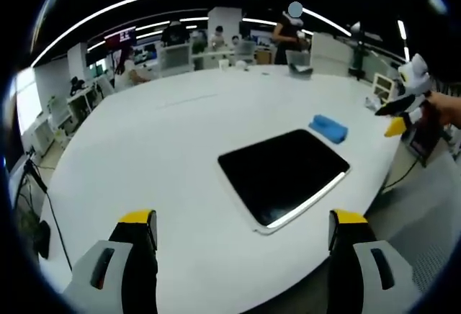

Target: Wipe the mirror surface with the cleaning cloth until all visible marks leave the cleaned area.

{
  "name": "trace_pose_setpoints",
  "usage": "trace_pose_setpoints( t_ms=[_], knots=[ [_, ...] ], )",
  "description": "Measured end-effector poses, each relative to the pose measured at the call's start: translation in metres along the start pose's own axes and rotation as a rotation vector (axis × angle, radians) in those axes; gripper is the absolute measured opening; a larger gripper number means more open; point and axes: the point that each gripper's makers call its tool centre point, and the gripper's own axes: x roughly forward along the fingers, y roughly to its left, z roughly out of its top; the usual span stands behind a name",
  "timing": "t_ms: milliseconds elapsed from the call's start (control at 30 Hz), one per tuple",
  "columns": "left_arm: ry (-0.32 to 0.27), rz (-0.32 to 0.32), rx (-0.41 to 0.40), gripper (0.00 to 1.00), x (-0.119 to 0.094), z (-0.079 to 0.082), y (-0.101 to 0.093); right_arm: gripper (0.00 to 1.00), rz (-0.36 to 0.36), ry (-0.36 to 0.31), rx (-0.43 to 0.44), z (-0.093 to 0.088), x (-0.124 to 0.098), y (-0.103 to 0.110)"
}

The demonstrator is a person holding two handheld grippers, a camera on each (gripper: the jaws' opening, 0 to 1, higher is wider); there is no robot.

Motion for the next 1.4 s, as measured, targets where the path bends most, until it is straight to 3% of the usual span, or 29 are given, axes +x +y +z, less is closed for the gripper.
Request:
trace_pose_setpoints(
  t_ms=[167, 300, 467, 600, 733, 900, 1100, 1267, 1400],
  knots=[
    [-0.008, 0.005, -0.008, 1.00, 0.000, 0.001, 0.001, 0.97, 0.036, 0.023, 0.070, 0.019, -0.010, 0.004],
    [-0.031, 0.006, -0.034, 1.00, -0.002, 0.005, 0.002, 0.95, 0.049, 0.091, 0.029, 0.024, -0.012, 0.004],
    [-0.025, 0.022, -0.027, 1.00, 0.000, 0.003, 0.006, 0.95, 0.034, 0.103, 0.014, 0.038, -0.012, -0.003],
    [0.000, 0.027, -0.003, 1.00, 0.001, -0.001, 0.004, 0.94, 0.034, 0.126, 0.025, 0.049, -0.007, -0.007],
    [-0.034, 0.012, -0.024, 1.00, -0.003, 0.003, 0.005, 0.91, 0.019, 0.143, -0.012, 0.064, 0.002, -0.012],
    [-0.047, -0.011, 0.013, 1.00, -0.002, 0.008, -0.003, 0.87, 0.001, 0.171, -0.048, 0.083, 0.013, -0.021],
    [-0.019, -0.016, 0.004, 1.00, 0.000, 0.003, -0.003, 0.83, -0.010, 0.157, -0.048, 0.107, 0.020, -0.024],
    [0.004, -0.011, 0.013, 1.00, 0.001, -0.002, -0.003, 0.75, -0.029, 0.182, -0.103, 0.102, 0.027, -0.030],
    [0.007, -0.003, -0.005, 1.00, 0.001, -0.002, 0.000, 0.70, -0.045, 0.185, -0.072, 0.093, 0.035, -0.037]
  ],
)
